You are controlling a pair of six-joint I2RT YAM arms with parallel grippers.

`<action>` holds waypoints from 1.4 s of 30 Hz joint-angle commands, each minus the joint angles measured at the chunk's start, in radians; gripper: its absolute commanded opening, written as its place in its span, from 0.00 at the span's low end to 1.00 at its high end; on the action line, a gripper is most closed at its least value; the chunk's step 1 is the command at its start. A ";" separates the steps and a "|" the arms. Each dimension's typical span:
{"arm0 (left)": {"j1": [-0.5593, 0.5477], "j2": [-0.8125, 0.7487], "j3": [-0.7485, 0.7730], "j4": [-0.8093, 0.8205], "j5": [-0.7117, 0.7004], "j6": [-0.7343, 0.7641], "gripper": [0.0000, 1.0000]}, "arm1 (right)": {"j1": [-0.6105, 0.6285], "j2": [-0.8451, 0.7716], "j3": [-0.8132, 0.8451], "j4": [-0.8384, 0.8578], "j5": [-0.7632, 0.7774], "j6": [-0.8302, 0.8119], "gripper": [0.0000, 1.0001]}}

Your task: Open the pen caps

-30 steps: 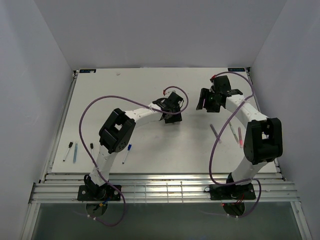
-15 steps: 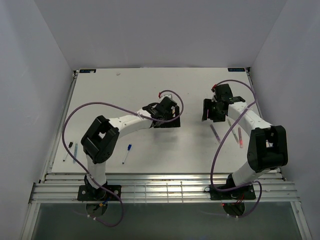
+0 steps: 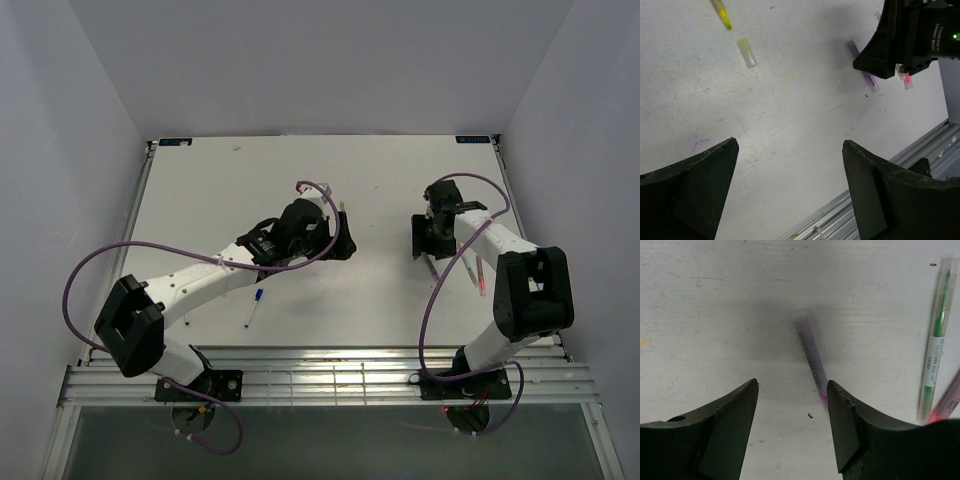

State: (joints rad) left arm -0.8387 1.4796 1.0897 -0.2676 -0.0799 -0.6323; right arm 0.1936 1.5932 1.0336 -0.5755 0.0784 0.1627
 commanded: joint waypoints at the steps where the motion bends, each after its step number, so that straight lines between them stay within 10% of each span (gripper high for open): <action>1: 0.001 -0.074 -0.056 0.064 0.048 0.013 0.96 | -0.005 0.025 -0.018 0.019 0.031 -0.029 0.62; 10: 0.001 -0.134 -0.096 0.053 0.078 -0.001 0.95 | -0.011 0.065 -0.063 0.078 -0.003 -0.034 0.50; 18: 0.003 -0.205 -0.195 0.074 0.164 -0.017 0.93 | -0.011 0.053 -0.104 0.123 -0.046 -0.019 0.08; 26: 0.001 -0.242 -0.300 0.330 0.359 -0.001 0.89 | 0.036 -0.318 -0.239 0.461 -0.576 0.331 0.08; 34: -0.005 -0.262 -0.300 0.375 0.351 -0.021 0.68 | 0.101 -0.401 -0.328 0.778 -0.727 0.636 0.08; 42: -0.020 -0.248 -0.307 0.409 0.336 -0.040 0.75 | 0.178 -0.437 -0.348 0.855 -0.700 0.721 0.08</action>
State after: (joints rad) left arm -0.8505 1.2491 0.7811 0.1127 0.2558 -0.6636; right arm 0.3511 1.1896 0.7017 0.1703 -0.5980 0.8101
